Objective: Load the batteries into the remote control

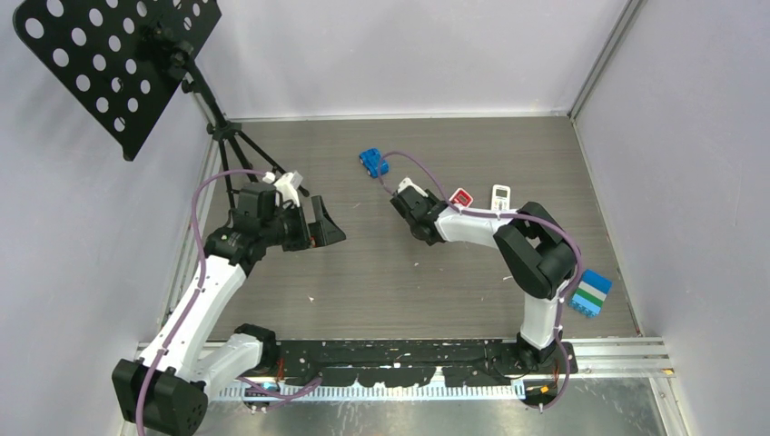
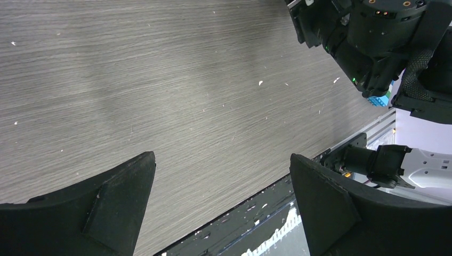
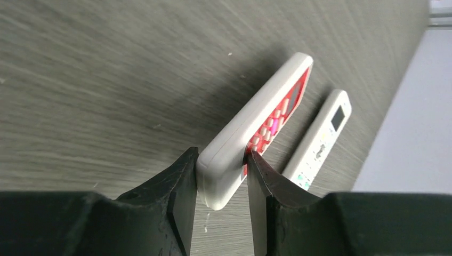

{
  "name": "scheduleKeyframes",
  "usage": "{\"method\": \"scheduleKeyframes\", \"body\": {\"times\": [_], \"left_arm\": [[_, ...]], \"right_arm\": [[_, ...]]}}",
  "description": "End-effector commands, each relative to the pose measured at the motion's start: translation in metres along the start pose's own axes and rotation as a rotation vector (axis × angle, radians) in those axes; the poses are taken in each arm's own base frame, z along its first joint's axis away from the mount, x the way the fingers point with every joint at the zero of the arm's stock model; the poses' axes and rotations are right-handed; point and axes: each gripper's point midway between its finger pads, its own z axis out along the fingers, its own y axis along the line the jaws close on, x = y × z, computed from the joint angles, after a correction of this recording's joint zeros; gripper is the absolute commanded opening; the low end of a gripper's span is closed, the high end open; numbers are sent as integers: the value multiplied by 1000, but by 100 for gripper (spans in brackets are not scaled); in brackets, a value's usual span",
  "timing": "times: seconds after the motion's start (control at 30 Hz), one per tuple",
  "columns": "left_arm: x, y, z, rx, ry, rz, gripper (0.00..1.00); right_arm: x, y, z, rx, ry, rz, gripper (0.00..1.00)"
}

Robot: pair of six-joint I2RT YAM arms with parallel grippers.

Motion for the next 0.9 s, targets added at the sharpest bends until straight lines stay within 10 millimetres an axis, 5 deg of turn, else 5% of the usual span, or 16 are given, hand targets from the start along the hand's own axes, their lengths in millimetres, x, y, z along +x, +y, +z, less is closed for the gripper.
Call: {"method": "scheduleKeyframes", "body": {"times": [0.0, 0.3, 0.47, 0.67, 0.87], "left_arm": [[-13, -5, -6, 7, -35, 34, 100], [-12, -7, -10, 7, -31, 31, 100], [-13, -6, -18, -23, -43, 29, 100], [-16, 10, -35, -147, -81, 44, 100], [-24, 21, -66, -253, -187, 74, 100]], "right_arm": [[4, 55, -10, -287, -4, 74, 40], [-6, 61, -31, -404, -34, 124, 57], [-28, 40, -66, -481, -137, 251, 82], [-34, -29, -105, -358, -254, 516, 83], [1, -128, -165, -113, -368, 835, 83]]}}
